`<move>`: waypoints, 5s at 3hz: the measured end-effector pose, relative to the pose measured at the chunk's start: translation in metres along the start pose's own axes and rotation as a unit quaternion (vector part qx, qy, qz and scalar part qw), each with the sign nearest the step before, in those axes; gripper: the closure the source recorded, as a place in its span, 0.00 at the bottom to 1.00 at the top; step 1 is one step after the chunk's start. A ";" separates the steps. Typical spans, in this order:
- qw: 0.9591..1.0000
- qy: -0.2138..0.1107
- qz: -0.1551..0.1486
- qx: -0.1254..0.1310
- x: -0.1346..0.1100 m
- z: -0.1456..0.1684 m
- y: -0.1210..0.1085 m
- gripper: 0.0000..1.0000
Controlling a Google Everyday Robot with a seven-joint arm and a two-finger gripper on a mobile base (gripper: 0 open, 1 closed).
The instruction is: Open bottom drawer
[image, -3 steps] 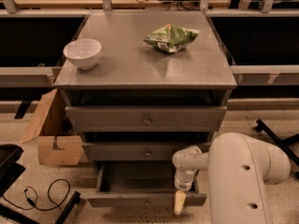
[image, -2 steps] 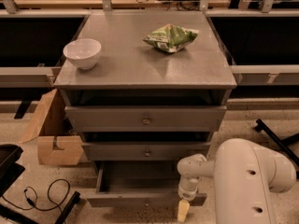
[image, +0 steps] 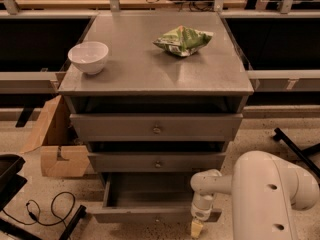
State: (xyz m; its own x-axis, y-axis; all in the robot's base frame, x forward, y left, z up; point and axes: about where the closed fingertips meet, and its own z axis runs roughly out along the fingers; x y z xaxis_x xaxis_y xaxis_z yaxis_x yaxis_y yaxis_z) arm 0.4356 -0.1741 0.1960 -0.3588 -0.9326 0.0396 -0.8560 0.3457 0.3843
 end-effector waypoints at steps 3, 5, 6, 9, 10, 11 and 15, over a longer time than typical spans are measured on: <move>1.000 -0.001 0.003 -0.016 0.000 0.001 0.008 1.00; 0.999 0.003 0.013 -0.044 0.007 0.005 0.025 1.00; 0.999 0.002 0.013 -0.046 0.006 0.004 0.027 1.00; 0.996 0.000 0.008 -0.085 0.010 0.008 0.052 1.00; 0.995 0.001 0.006 -0.103 0.013 0.011 0.065 1.00; 0.994 0.002 0.006 -0.108 0.013 0.009 0.066 1.00; 0.987 0.002 -0.002 -0.161 0.018 0.011 0.094 1.00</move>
Offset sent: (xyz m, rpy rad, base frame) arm -0.3061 0.0116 0.0375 0.0855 0.8140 -0.1254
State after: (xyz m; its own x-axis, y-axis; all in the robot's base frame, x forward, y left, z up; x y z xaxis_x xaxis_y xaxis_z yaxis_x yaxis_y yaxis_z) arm 0.3450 -0.1572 0.2229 -0.3525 -0.9349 0.0410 -0.6944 0.2907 0.6582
